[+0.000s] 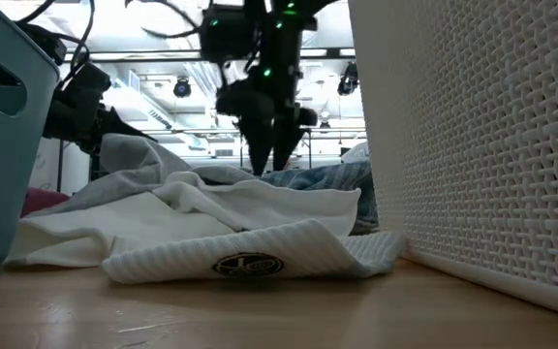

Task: Pick & Place Cloths
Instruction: Put the blue shirt into the white bin

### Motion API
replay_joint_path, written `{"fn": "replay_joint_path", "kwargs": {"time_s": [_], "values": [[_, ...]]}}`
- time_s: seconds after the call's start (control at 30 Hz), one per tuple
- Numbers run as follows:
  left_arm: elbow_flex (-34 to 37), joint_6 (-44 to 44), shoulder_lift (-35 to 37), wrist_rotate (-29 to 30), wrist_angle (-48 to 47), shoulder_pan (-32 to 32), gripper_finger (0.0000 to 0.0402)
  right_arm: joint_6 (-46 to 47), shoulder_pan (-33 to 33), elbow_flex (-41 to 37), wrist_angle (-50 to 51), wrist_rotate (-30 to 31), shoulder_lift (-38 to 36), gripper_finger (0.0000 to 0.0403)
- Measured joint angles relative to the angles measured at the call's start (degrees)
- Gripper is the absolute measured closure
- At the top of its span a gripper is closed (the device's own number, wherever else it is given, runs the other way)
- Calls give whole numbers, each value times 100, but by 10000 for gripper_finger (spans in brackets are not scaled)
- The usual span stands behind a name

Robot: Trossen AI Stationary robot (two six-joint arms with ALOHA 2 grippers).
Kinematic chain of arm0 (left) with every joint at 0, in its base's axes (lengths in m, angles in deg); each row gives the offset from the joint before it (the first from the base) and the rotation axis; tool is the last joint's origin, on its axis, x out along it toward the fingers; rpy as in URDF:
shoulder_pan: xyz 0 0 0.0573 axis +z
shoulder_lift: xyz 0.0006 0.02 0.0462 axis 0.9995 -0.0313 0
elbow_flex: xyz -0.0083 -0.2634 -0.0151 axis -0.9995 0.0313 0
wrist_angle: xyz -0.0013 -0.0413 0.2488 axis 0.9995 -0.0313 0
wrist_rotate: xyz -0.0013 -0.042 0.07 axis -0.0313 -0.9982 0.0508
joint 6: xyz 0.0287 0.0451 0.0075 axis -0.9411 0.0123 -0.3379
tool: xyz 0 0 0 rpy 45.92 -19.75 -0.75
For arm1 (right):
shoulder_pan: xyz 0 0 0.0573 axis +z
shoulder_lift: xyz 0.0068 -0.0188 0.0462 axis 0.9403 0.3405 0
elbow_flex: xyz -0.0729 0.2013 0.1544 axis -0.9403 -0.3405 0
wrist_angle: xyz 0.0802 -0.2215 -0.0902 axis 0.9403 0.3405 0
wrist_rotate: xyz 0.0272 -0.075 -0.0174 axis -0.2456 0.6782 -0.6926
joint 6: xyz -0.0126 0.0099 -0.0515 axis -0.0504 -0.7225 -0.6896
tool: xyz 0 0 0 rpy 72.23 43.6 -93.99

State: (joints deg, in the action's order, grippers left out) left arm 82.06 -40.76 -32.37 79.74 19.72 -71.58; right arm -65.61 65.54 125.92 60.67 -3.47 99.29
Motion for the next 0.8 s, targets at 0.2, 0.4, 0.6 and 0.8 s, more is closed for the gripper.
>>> {"fn": "replay_joint_path", "kwargs": {"time_s": [0.2, 0.4, 0.6, 0.8], "values": [[0, 0, -1, 0, -29, 0, 388, -51, -20, 483, 280, -151, 616, 112], [0, 1, -2, -2, -28, 0, 388, -82, -51, 422, 294, -166, 871, 110], [0, 1, -2, 0, -43, 0, 388, -203, -74, 405, 223, -168, 1106, 162], [0, 0, -2, 0, -69, 0, 388, -361, -63, 400, 182, -188, 1121, 298]]}}
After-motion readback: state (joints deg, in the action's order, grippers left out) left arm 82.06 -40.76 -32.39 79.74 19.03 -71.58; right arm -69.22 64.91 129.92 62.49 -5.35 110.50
